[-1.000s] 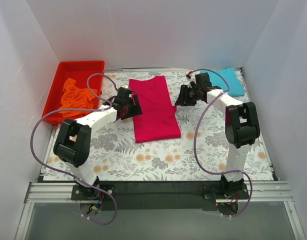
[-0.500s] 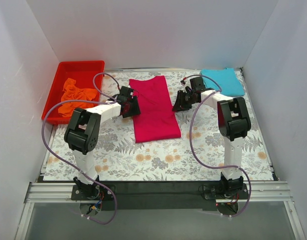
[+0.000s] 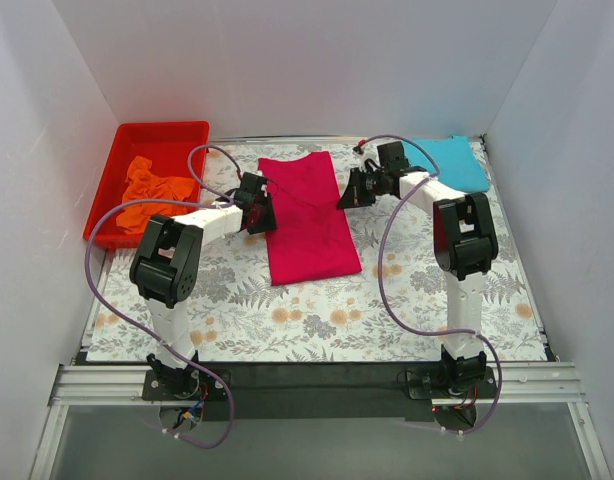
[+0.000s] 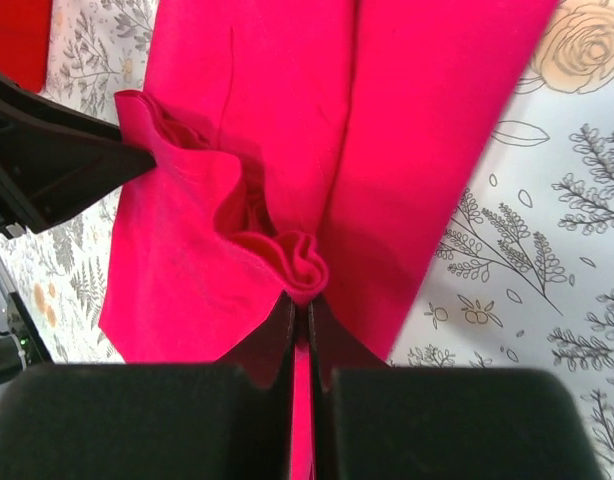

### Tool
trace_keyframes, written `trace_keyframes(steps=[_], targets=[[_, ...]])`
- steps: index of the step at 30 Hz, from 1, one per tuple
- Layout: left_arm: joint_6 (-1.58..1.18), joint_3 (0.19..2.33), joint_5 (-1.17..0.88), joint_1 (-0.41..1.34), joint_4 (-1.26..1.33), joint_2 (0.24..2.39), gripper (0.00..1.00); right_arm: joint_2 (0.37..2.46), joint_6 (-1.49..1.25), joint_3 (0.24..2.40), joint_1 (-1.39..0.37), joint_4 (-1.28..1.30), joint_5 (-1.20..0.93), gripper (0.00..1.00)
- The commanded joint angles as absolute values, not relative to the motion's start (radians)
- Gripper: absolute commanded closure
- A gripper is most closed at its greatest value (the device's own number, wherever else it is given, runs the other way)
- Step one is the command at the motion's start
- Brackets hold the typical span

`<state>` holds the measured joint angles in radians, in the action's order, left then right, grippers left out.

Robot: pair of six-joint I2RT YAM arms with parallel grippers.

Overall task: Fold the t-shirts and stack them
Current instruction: Fold the tshirt

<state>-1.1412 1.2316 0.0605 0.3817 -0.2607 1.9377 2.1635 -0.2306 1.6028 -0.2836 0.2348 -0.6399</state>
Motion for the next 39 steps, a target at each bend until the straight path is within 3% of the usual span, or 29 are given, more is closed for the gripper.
trace_keyframes(steps=[1, 5, 14, 19, 23, 24, 28, 31, 34, 39], targets=[[-1.131, 1.235, 0.081, 0.377, -0.252, 1.898, 0.69, 2.209, -0.204, 1.638, -0.287, 0.212, -0.689, 0.97], [-1.150, 1.224, 0.104, 0.371, -0.252, 1.896, 0.70, 2.236, -0.204, 1.638, -0.285, 0.212, -0.657, 0.93], [-1.207, 1.223, 0.141, 0.361, -0.252, 1.887, 0.81, 2.201, -0.222, 1.625, -0.275, 0.212, -0.548, 0.67], [-1.209, 1.229, 0.140, 0.360, -0.252, 1.881, 0.81, 2.137, -0.232, 1.618, -0.270, 0.210, -0.523, 0.67], [-1.203, 1.232, 0.141, 0.360, -0.252, 1.855, 0.69, 2.080, -0.247, 1.595, -0.271, 0.209, -0.528, 0.64], [-1.201, 1.233, 0.141, 0.360, -0.252, 1.849, 0.61, 2.071, -0.250, 1.591, -0.270, 0.209, -0.532, 0.64], [-1.201, 1.230, 0.135, 0.360, -0.252, 1.810, 0.46, 2.017, -0.268, 1.534, -0.272, 0.189, -0.563, 0.63], [-1.226, 1.213, 0.124, 0.360, -0.252, 1.764, 0.43, 2.022, -0.299, 1.517, -0.273, 0.160, -0.652, 0.63], [-1.244, 1.201, 0.075, 0.364, -0.241, 1.741, 0.45, 2.048, -0.313, 1.509, -0.285, 0.138, -0.707, 0.63], [-1.250, 1.209, 0.005, 0.364, -0.203, 1.785, 0.62, 2.121, -0.324, 1.532, -0.302, 0.103, -0.771, 0.63]])
